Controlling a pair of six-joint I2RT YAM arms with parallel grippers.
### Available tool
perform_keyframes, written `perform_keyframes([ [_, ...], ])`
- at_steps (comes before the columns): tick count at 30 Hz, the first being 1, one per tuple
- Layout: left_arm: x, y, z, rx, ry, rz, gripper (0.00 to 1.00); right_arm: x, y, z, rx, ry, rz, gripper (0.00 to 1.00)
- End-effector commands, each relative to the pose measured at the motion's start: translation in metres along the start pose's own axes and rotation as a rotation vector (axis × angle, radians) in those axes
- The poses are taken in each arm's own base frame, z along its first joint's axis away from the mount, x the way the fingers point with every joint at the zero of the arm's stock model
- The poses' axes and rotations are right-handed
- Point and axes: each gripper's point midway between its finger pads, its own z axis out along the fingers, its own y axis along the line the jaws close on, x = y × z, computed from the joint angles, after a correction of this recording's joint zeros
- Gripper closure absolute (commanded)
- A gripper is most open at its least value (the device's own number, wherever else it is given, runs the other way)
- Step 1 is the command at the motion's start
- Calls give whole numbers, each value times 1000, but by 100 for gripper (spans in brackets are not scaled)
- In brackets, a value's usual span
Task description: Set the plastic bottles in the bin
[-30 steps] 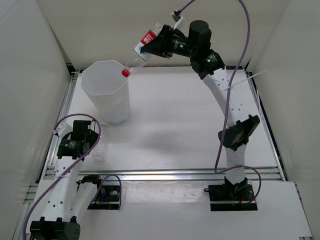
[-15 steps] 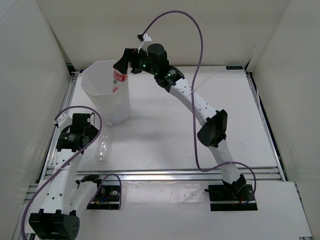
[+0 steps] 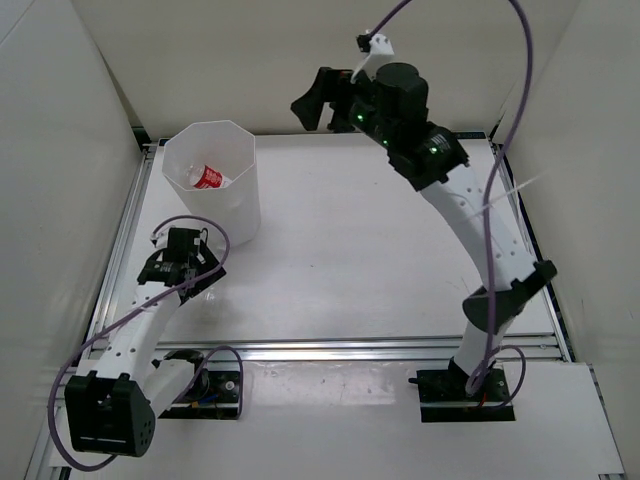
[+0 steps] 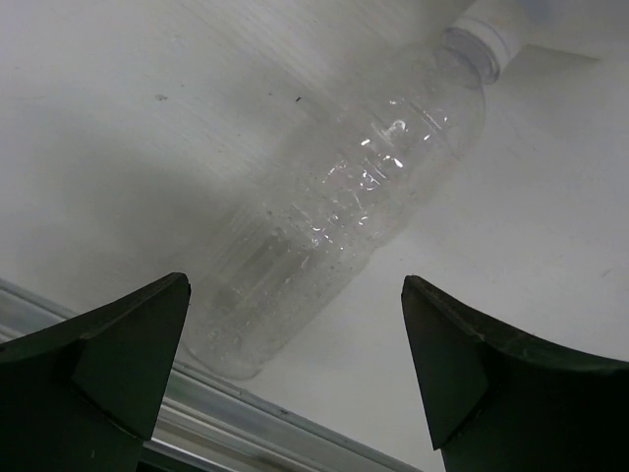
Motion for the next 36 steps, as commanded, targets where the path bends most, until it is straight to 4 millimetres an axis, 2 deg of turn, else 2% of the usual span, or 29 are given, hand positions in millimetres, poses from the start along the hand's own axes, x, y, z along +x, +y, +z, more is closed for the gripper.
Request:
perform_keyframes([
  [1, 9, -7, 13, 59, -15, 76, 0, 25, -24, -20, 103, 90, -65, 0],
  [2, 14, -6, 18, 50, -10, 89, 0, 22, -23, -33, 103, 91, -80, 0],
  [4, 18, -9, 25, 66, -23, 93, 0, 33, -30, -41, 128, 119, -93, 0],
  [5, 28, -7, 32, 56, 2, 113, 0, 24, -32, -52, 131, 100, -92, 0],
  [10, 28, -16, 42, 7, -10, 186, 0, 27, -38, -73, 146, 118, -115, 0],
  [14, 26, -11, 52, -61, -32, 203, 0, 34, -42, -85, 162, 135, -116, 0],
  [16, 32, -9, 57, -67, -25, 175, 0, 37, -46, -94, 179, 142, -117, 0],
  [18, 36, -5, 60, -88, -19, 162, 15, 43, -56, -102, 214, 152, -118, 0],
  [19, 36, -6, 60, -88, -20, 140, 36, 41, -55, -108, 212, 147, -117, 0],
  [20, 40, -2, 61, -95, -13, 144, 43, 44, -56, -111, 213, 151, -118, 0],
  [22, 37, -7, 57, -68, -23, 125, 51, 49, -65, -118, 241, 156, -108, 0],
  [24, 42, -8, 53, -47, 3, 109, 53, 56, -68, -120, 246, 171, -108, 0],
  [25, 37, -12, 45, -37, -7, 79, 53, 56, -71, -123, 256, 169, -94, 0],
  [26, 33, -13, 40, -49, -13, 25, 53, 67, -75, -121, 267, 192, -82, 0],
  [27, 33, 0, 31, -111, -1, 18, 53, 69, -76, -124, 268, 195, -82, 0],
  [28, 15, -7, 16, -108, -34, -24, 53, 70, -79, -126, 271, 199, -78, 0],
  [29, 8, -6, 6, -138, -44, -90, 53, 79, -82, -126, 282, 220, -57, 0],
  [30, 8, 10, -10, -213, -37, -93, 55, 91, -93, -130, 313, 249, -37, 0],
  [31, -14, -4, -31, -170, -73, -154, 56, 98, -95, -133, 309, 263, -9, 0],
  [32, -22, -9, -43, -146, -81, -183, 56, 105, -106, -137, 323, 279, 36, 0],
  [33, -32, -17, -57, -112, -100, -205, 56, 128, -112, -141, 315, 329, 109, 0],
  [34, -57, -29, -86, -36, -154, -257, 60, 137, -111, -141, 279, 344, 148, 0],
  [36, -86, -46, -118, 72, -233, -322, 63, 156, -111, -146, 247, 388, 218, 0],
])
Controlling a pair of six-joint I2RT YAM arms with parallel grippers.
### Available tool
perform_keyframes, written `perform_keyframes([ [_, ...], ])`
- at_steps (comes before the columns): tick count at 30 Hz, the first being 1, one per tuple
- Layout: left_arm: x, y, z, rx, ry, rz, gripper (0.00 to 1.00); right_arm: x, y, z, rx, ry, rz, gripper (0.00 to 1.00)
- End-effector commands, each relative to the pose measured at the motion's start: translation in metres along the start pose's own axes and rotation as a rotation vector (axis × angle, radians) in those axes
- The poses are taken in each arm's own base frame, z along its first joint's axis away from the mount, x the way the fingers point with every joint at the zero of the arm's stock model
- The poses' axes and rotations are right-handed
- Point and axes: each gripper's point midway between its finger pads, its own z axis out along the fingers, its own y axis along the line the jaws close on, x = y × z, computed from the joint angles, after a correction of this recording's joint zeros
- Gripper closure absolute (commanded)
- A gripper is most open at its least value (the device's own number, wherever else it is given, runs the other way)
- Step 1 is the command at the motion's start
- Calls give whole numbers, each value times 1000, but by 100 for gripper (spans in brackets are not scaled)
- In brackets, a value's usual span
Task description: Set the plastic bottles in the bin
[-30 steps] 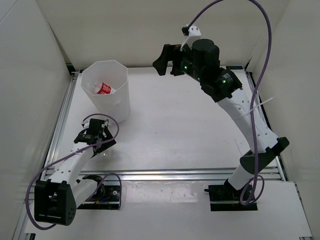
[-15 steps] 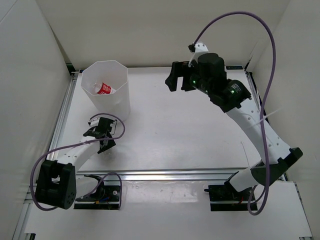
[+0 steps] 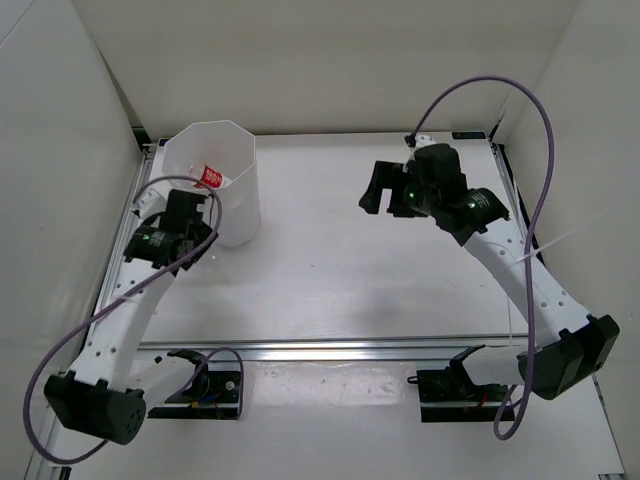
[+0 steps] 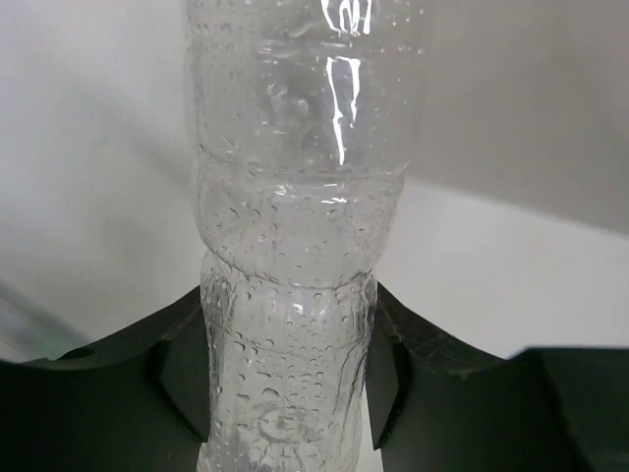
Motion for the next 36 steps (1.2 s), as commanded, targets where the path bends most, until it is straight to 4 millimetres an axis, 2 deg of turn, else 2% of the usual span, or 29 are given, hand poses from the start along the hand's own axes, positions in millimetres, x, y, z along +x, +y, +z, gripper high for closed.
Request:
perform_keyframes([
  [1, -68, -29, -75, 203, -175, -200, 64, 25, 8, -3, -100, 65, 126, 0],
  [4, -120, -67, -115, 369, -309, -216, 69, 32, 14, -1, -142, 88, 138, 0],
  [6, -141, -89, -126, 411, -359, -181, 69, 32, 15, 6, -147, 108, 140, 0],
  [7, -148, -97, -125, 408, -366, -156, 69, 30, 16, 7, -148, 106, 129, 0],
  [8, -157, -117, -119, 402, -368, -135, 68, 30, 17, 12, -153, 117, 117, 0],
  [10, -160, -136, -106, 396, -365, -83, 65, 16, 22, 12, -165, 93, 97, 0],
  [11, -158, -152, -91, 385, -336, -62, 64, 14, 23, 17, -164, 96, 98, 0],
  [13, -159, -168, -79, 389, -316, -42, 59, 2, 30, 15, -185, 75, 84, 0],
  [14, -161, -179, -69, 380, -309, -36, 52, 3, 29, 17, -180, 85, 86, 0],
  [15, -162, -184, -66, 376, -310, -24, 37, 3, 29, 17, -180, 85, 77, 0],
  [16, -164, -181, -62, 348, -319, -24, 8, -2, 28, 15, -178, 71, 80, 0],
  [17, -167, -180, -60, 324, -327, -37, 0, -3, 28, 15, -178, 71, 80, 0],
  [20, -177, -162, -71, 249, -374, -40, 0, 6, 18, 16, -138, 104, 112, 0],
  [22, -184, -139, -88, 229, -426, -67, 0, 17, 3, 15, -94, 141, 170, 0],
  [24, -187, -101, -101, 178, -501, -102, 0, 26, -3, 11, -77, 156, 190, 0],
  [27, -180, -53, -103, 107, -581, -171, 0, 36, -22, 6, -40, 170, 252, 0],
  [28, -157, -22, -91, 63, -575, -169, 0, 37, -22, 0, -52, 166, 256, 0],
  [30, -137, 6, -79, 25, -581, -180, 0, 49, -31, -2, -29, 185, 271, 0],
  [31, -119, 29, -69, -1, -577, -164, 0, 48, -34, -6, -28, 171, 266, 0],
  [34, -91, 65, -56, -44, -565, -122, 0, 51, -37, -11, -36, 166, 236, 0],
  [36, -88, 79, -55, -72, -592, -136, 0, 51, -44, -15, -4, 161, 243, 0],
])
